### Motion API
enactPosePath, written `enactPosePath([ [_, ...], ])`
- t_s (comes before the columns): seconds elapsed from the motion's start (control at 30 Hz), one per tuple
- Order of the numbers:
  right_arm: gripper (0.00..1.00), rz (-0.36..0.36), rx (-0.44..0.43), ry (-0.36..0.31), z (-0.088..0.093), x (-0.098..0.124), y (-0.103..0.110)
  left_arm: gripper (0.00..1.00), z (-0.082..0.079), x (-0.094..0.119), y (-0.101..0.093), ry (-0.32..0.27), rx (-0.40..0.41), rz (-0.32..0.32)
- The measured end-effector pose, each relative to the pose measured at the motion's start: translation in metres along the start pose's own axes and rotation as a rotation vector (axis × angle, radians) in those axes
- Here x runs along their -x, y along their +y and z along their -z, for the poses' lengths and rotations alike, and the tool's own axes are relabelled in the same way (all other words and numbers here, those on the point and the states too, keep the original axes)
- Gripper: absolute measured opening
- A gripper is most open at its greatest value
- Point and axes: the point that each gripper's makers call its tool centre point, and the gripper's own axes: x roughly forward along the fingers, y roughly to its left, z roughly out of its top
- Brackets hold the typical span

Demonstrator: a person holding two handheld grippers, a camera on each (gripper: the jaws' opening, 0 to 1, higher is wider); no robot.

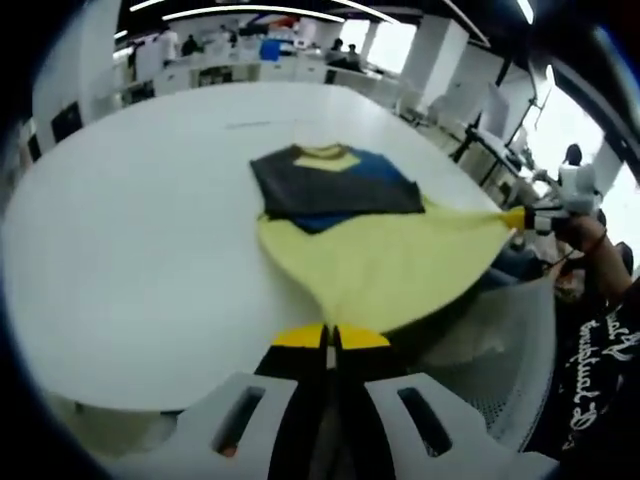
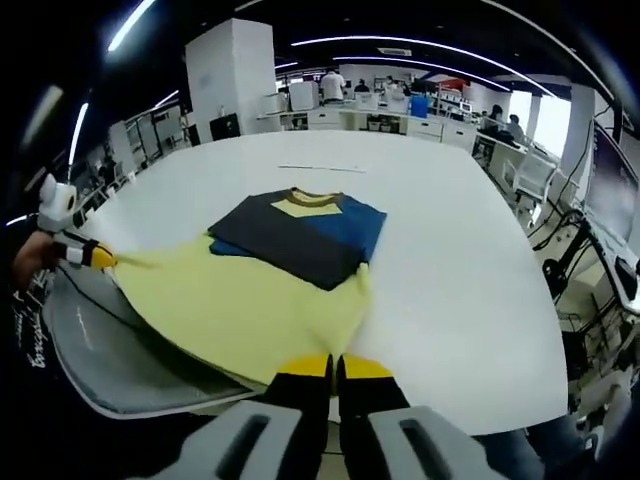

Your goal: Fold the garment on the visible template until the final outline fits inside the template.

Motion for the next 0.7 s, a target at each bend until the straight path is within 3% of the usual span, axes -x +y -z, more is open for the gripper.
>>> enactPosePath([
  [0.7, 0.0, 0.016, 0.034, -0.071, -0.051, 0.0, -0.006, 0.0, -0.054, -0.002, 0.016, -0.097, 0.018, -0.019],
])
